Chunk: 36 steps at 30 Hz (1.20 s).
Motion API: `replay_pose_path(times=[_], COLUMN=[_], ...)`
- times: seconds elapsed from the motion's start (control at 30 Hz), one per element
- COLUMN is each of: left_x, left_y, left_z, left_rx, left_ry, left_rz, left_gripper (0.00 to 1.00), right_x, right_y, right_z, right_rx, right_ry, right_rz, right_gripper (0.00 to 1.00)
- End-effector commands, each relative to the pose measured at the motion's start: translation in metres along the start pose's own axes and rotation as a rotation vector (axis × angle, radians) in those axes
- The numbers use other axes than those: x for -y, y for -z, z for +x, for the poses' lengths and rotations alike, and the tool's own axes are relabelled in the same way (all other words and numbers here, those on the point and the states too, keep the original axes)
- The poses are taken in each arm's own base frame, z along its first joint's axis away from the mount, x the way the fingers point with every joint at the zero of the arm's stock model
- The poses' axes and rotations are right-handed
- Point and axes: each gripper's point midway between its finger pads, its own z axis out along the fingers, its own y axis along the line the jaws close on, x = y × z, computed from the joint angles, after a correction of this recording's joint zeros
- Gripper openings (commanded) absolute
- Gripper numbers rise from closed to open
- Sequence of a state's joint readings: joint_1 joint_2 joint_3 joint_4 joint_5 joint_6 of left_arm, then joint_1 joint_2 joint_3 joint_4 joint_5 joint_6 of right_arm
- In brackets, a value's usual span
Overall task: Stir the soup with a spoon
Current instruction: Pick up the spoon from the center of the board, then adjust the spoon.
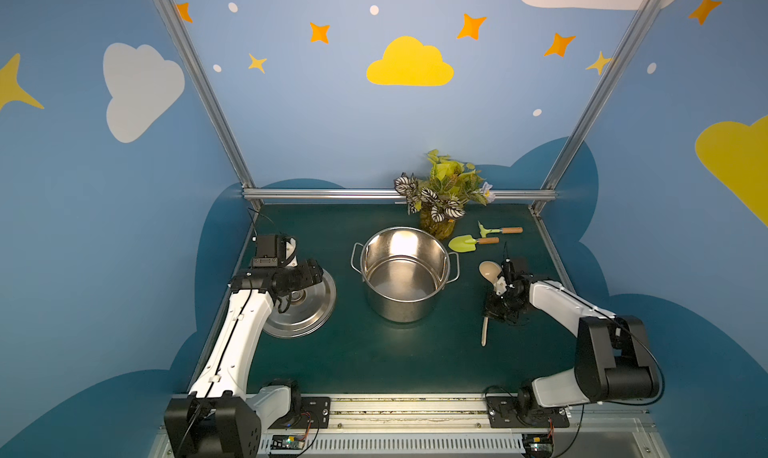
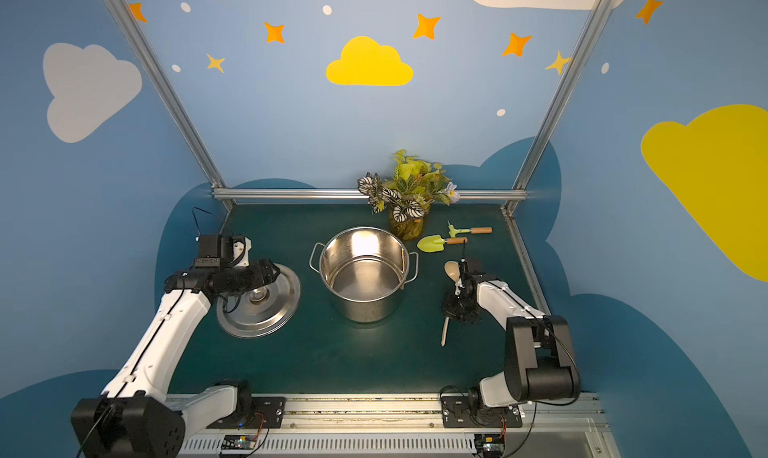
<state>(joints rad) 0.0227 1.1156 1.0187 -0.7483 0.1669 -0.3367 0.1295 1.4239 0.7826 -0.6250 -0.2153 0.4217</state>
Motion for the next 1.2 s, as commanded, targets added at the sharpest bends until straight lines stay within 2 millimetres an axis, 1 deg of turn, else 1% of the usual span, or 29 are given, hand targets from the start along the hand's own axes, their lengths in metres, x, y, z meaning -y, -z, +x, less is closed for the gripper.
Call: replay_pose_path(times=[0.0,0.13,0.23,0.33,0.5,0.57,0.7,0.77,0.83,0.93,1.0,1.07,1.17], left_x=[0.023,0.063,0.094,0.128,0.183,0.212,0.252,0.268,0.28,0.294,0.301,0.303,0.305], left_y=[0.025,0.056,0.078,0.093,0.11,0.118,0.127,0.129,0.126,0.118,0.115,0.111,0.106], left_z=[0.01,0.012,0.015,0.023,0.044,0.06,0.086,0.097,0.107,0.118,0.122,0.122,0.122], left_rx=[0.004,0.052,0.059,0.028,-0.042,-0.089,-0.173,-0.2,-0.226,-0.258,-0.262,-0.26,-0.247], left_ry=[-0.031,-0.104,-0.153,-0.179,-0.254,-0.308,-0.392,-0.424,-0.443,-0.454,-0.459,-0.453,-0.447], left_rz=[0.08,0.232,0.352,0.496,0.693,0.79,0.918,0.964,0.993,1.027,1.043,1.048,1.05], left_gripper=[0.8,0.8,0.8,0.8,0.8,0.8,0.8,0.8,0.79,0.77,0.75,0.72,0.69], right_x=[-0.023,-0.05,-0.074,-0.101,-0.157,-0.184,-0.224,-0.243,-0.261,-0.285,-0.298,-0.308,-0.316], right_y=[0.031,0.073,0.106,0.137,0.181,0.196,0.211,0.217,0.219,0.222,0.224,0.226,0.228], right_z=[0.001,0.003,0.004,0.005,0.009,0.013,0.02,0.025,0.032,0.041,0.047,0.052,0.057], right_rx=[0.049,0.121,0.162,0.202,0.247,0.247,0.221,0.199,0.172,0.138,0.117,0.101,0.082], right_ry=[0.017,0.046,0.024,0.07,0.174,0.217,0.278,0.304,0.336,0.383,0.409,0.434,0.454], right_rz=[-0.092,-0.215,-0.33,-0.429,-0.611,-0.691,-0.785,-0.822,-0.849,-0.896,-0.921,-0.941,-0.96], right_gripper=[0.0,0.0,0.0,0.0,0.0,0.0,0.0,0.0,0.0,0.0,0.0,0.0,0.0])
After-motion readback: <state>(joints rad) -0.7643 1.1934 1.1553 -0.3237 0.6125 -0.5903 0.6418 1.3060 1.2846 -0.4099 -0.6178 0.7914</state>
